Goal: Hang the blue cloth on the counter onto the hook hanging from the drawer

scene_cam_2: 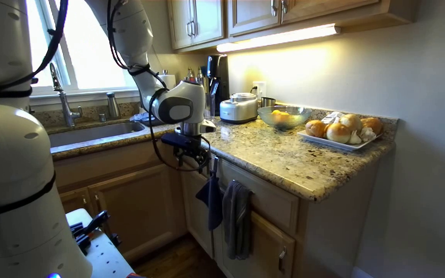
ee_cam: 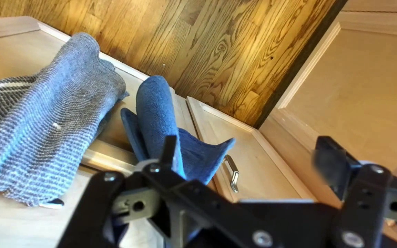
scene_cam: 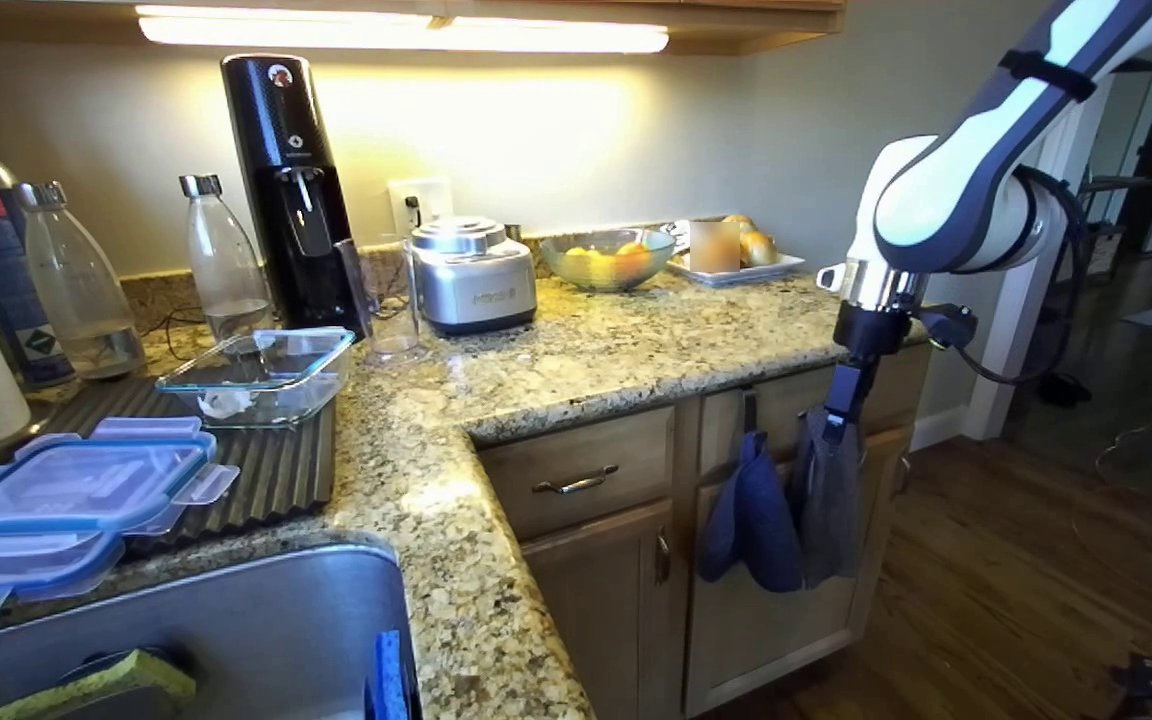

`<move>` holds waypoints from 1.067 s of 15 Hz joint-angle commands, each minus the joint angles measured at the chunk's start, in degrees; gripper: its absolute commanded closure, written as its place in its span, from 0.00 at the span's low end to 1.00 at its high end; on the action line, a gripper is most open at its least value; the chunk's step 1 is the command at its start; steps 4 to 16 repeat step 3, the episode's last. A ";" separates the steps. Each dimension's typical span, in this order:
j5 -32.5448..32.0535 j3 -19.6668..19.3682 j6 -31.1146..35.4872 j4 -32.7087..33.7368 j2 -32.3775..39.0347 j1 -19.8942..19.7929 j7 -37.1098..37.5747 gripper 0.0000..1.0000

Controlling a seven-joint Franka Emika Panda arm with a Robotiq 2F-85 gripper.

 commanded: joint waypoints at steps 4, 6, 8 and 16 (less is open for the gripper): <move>-0.54 2.24 -1.20 -0.85 -2.33 -2.06 0.47 0.00; -0.54 2.24 -1.20 -0.85 -2.33 -2.06 0.47 0.00; -0.54 2.24 -1.20 -0.85 -2.33 -2.06 0.47 0.00; -0.54 2.24 -1.20 -0.85 -2.33 -2.06 0.47 0.00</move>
